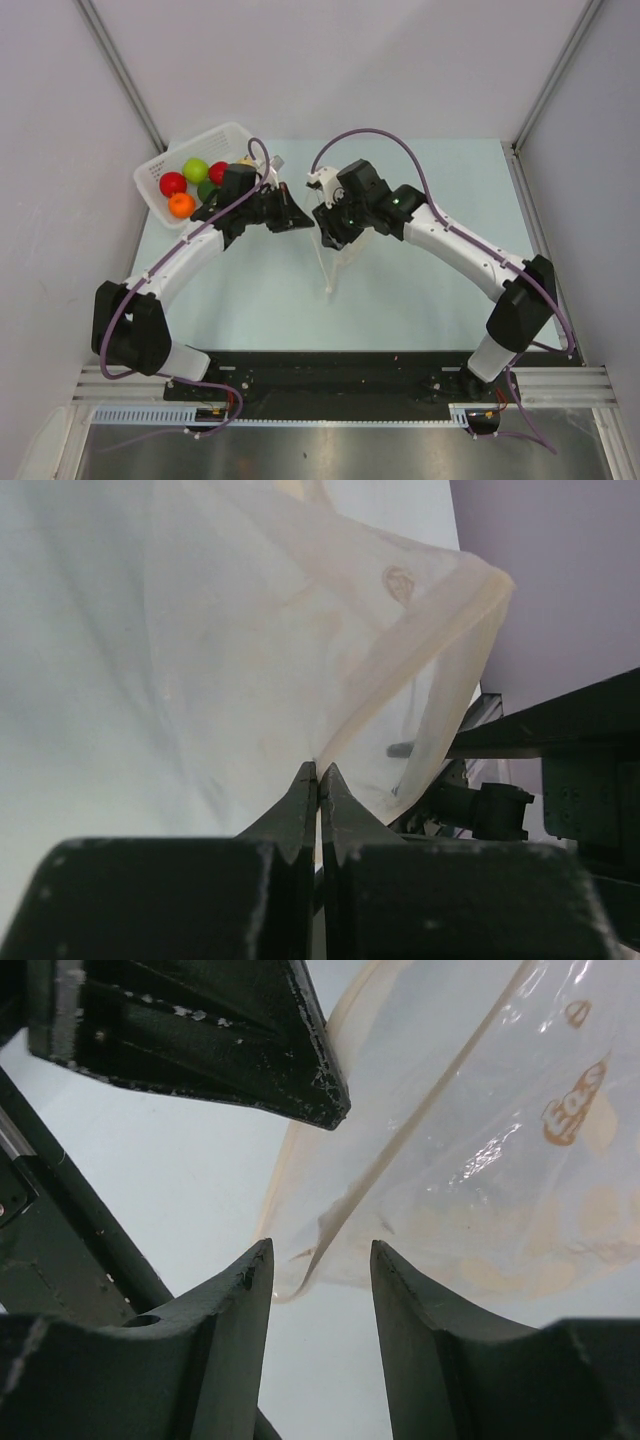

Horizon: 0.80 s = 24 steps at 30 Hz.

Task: Place the food in the zip-top bag and seal the zipper
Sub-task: Open the zipper of the food storage bag.

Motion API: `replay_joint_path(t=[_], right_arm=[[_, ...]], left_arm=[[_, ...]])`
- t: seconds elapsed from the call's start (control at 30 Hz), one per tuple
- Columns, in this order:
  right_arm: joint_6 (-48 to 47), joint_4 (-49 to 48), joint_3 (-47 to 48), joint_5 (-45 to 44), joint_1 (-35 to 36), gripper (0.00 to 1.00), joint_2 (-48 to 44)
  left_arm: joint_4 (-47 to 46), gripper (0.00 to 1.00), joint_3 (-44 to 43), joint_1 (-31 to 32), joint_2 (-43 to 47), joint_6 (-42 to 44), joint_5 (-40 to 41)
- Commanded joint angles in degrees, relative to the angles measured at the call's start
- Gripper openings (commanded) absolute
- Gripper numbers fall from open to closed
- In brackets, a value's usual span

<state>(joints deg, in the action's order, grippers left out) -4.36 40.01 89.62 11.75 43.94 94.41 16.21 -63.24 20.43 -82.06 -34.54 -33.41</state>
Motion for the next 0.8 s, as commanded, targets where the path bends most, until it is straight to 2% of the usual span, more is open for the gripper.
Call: replay_joint_path(t=[0.0, 0.07, 0.1, 0.17, 0.2, 0.27, 0.33, 0.37, 0.5, 0.63, 0.77], right_arm=[[2.07, -2.91, 0.12, -1.64, 0.18, 0.48, 0.95], [2.51, -4.06, -0.24, -1.82, 0.09, 0.46, 0.86], [2.6, -4.24, -0.24, -1.29, 0.0, 0.42, 0.95], [2.6, -4.15, -0.33, -1.38, -0.35, 0.26, 0.6], [2.69, -3.37, -0.33, -1.46, -0.61, 0.13, 0.51], [2.52, -2.13, -0.59, -1.2, -2.54, 0.0, -0.36], [2.43, -0.9, -1.46, 0.81, -6.3, 0.0, -1.15], [2.51, -0.55, -2.34, 1.95, -8.15, 0.0, -1.59], [3.22, 2.43, -3.05, 10.11, -14.32, 0.0, -2.04], [4.01, 4.28, -2.53, 18.47, -17.83, 0.0, -3.17], [5.31, 5.96, -1.91, 24.98, -20.21, 0.0, -4.5]], left_arm=[[-2.58, 0.0, -0.39, -0.47, 2.26, -2.19, -2.89], [-2.58, 0.0, -0.21, -0.56, 2.26, -2.11, -2.89], [-2.24, 0.0, -0.21, -0.65, 2.26, -2.02, -2.8], [-1.88, 0.0, -0.13, -1.09, 2.43, -1.58, -2.98], [-0.49, 0.0, -0.39, -1.87, 2.61, -1.06, -2.63], [2.93, 0.0, -2.05, -3.1, 2.78, 4.2, 0.95], [11.01, 0.0, -6.35, -4.34, 2.61, 13.91, 5.35], [12.87, 0.0, -7.15, -4.69, 3.13, 16.68, 10.42], [19.46, 0.0, -8.3, -5.57, 5.24, 28.55, 18.45], [27.63, 0.0, -13.47, -5.57, 4.9, 42.5, 20.66], [38.52, 0.0, -20.07, -5.48, 3.23, 51.32, 21.19]])
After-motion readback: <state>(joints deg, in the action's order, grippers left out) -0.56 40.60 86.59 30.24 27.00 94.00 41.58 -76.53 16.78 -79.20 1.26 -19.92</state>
